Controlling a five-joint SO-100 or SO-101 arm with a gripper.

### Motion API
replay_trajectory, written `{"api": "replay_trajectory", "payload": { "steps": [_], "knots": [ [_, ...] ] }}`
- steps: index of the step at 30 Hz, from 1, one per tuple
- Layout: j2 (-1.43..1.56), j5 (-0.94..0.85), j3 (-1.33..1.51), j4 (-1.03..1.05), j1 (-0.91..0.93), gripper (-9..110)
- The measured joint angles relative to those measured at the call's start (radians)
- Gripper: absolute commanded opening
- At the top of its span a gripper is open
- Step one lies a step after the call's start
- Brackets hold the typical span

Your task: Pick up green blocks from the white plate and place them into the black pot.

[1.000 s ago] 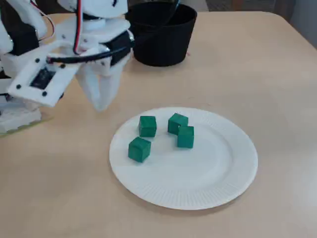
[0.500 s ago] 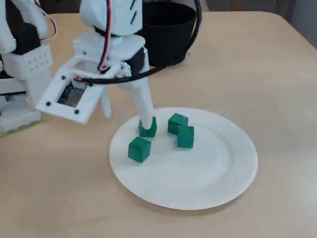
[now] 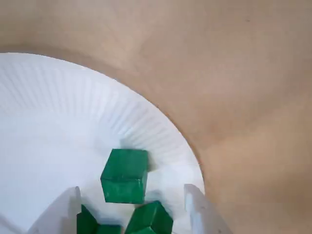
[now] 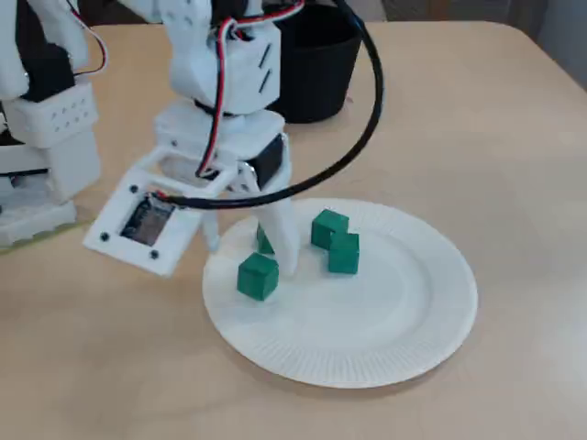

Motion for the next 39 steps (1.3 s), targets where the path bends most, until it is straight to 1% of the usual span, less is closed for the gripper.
{"api": "replay_trajectory", "payload": {
  "steps": [8, 14, 16, 21, 30, 32, 35, 39],
  "knots": [
    [-0.034, 0.021, -0.002, -0.055, -0.002, 27],
    [-0.049, 0.037, -0.002, -0.101, -0.002, 22],
    [-0.051, 0.051, 0.005, -0.130, -0.005, 17],
    [-0.057, 0.106, 0.014, -0.216, -0.031, -2],
    [-0.066, 0.133, 0.020, -0.261, -0.038, -2],
    [-0.041, 0.138, 0.020, -0.298, -0.048, -2],
    [0.060, 0.158, 0.020, -0.368, -0.078, -2],
    [0.255, 0.250, 0.020, -0.463, -0.163, -2]
  ]
}}
